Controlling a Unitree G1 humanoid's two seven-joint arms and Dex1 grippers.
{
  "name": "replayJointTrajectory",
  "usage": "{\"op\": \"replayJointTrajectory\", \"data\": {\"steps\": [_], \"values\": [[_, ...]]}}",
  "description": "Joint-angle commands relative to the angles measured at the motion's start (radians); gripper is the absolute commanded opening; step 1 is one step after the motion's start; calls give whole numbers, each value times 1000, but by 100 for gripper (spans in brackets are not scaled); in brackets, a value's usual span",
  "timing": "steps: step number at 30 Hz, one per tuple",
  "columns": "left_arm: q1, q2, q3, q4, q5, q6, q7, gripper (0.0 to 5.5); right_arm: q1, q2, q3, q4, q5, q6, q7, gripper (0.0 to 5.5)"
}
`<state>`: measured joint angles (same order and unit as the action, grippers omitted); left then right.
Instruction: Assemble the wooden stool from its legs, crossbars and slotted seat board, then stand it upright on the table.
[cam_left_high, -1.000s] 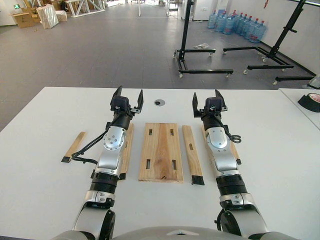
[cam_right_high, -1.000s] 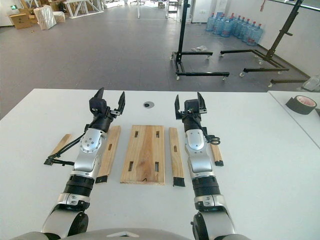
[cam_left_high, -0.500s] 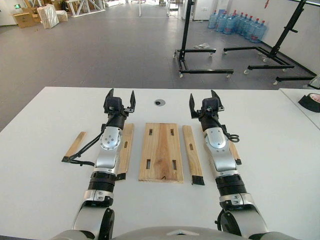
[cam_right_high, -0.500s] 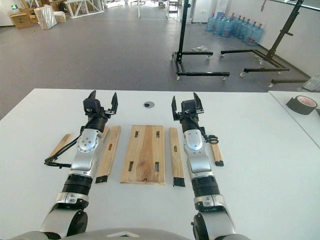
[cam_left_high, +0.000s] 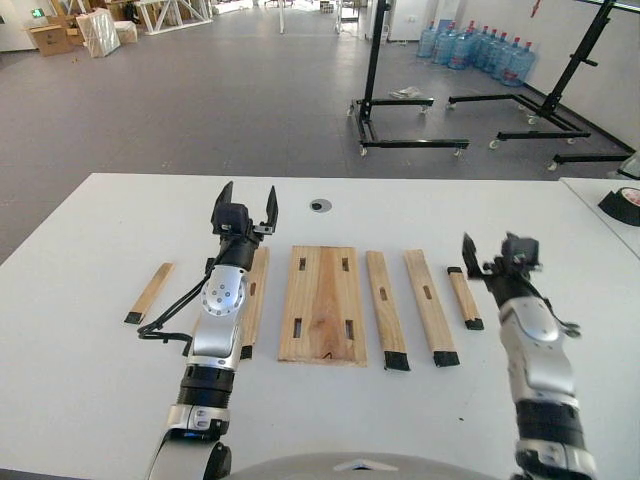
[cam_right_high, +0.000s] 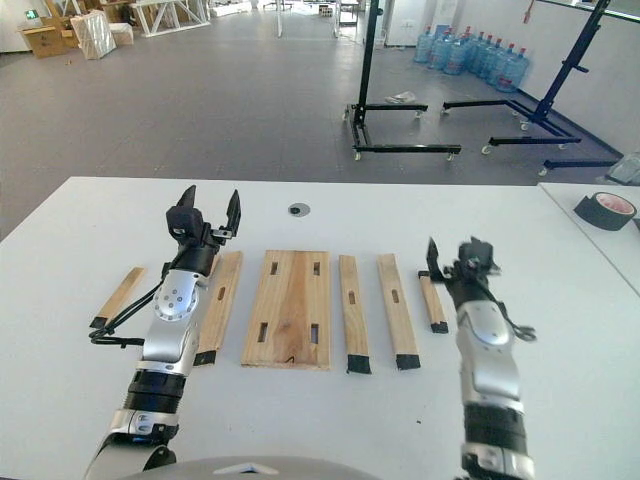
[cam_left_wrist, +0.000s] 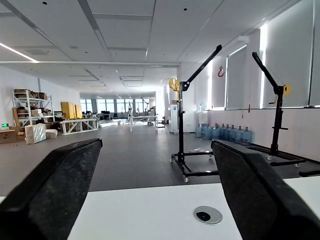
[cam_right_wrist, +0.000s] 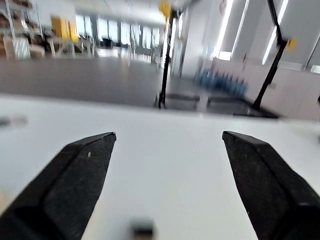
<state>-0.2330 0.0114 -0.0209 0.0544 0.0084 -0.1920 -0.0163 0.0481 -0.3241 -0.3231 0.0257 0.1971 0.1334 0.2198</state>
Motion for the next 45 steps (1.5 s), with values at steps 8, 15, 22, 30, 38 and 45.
{"op": "replayJointTrajectory", "data": {"steps": [8,15,22,30,38,45], "values": [[47,-17,4,-89,-3,60,15,402,250,53,62,-70,11,77,39,394],[76,-16,3,-130,-5,76,14,402,184,-8,19,-44,-38,17,-9,394],[75,-14,10,-139,-4,85,19,402,133,-59,20,-70,-26,31,36,394],[69,-15,10,-122,0,82,19,402,70,-25,28,-156,69,187,55,394],[53,-9,10,-115,-9,85,4,404,153,-25,96,-36,35,297,67,360],[71,-14,13,-138,-12,92,6,404,172,-48,87,-36,74,431,88,218]]}}
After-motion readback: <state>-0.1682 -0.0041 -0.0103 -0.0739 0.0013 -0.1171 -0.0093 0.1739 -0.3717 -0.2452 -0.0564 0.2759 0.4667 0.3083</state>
